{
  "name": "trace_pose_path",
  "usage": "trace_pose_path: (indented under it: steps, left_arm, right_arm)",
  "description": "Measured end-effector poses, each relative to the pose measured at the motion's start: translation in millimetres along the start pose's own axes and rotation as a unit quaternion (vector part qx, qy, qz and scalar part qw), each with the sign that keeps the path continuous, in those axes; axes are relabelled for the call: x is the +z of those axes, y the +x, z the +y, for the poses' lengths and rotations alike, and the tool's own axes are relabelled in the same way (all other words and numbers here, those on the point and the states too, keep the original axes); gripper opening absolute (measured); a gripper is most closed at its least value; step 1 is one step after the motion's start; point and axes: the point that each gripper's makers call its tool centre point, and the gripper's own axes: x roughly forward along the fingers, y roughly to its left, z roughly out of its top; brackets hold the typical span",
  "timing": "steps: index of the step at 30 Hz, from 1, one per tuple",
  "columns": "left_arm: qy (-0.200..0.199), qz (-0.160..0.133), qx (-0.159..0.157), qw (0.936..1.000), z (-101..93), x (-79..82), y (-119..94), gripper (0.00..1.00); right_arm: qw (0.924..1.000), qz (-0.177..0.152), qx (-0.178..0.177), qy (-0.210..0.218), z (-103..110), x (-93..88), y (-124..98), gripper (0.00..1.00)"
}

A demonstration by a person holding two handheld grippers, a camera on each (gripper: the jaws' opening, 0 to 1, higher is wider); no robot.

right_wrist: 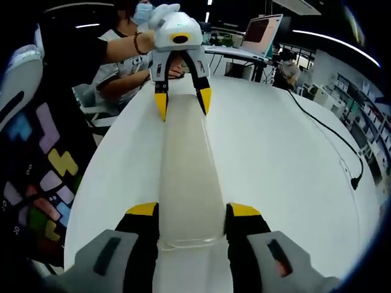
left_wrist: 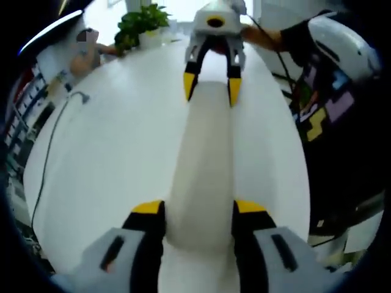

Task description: Arrange the utensils inside the cutlery case until each visible utensil rests in its matching compartment.

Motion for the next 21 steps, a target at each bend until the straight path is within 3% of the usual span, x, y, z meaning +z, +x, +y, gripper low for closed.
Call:
trace_pose_path:
  steps: [9,21]
  left_arm:
    - [0.018,-0.011,0.0,0.9998,6.1,29.3,8.3,0.46]
    - [0.038,-0.016,-0.007,0.9991,24.0,66.5,36.4,0.46]
  right_arm:
    - [0.9994,-0.029,-0.018,0.01,-8.0,-10.2,-27.4,0.43]
    - [0.997,-0.056,-0.05,0.02,-30.6,-34.8,-62.0,0.44]
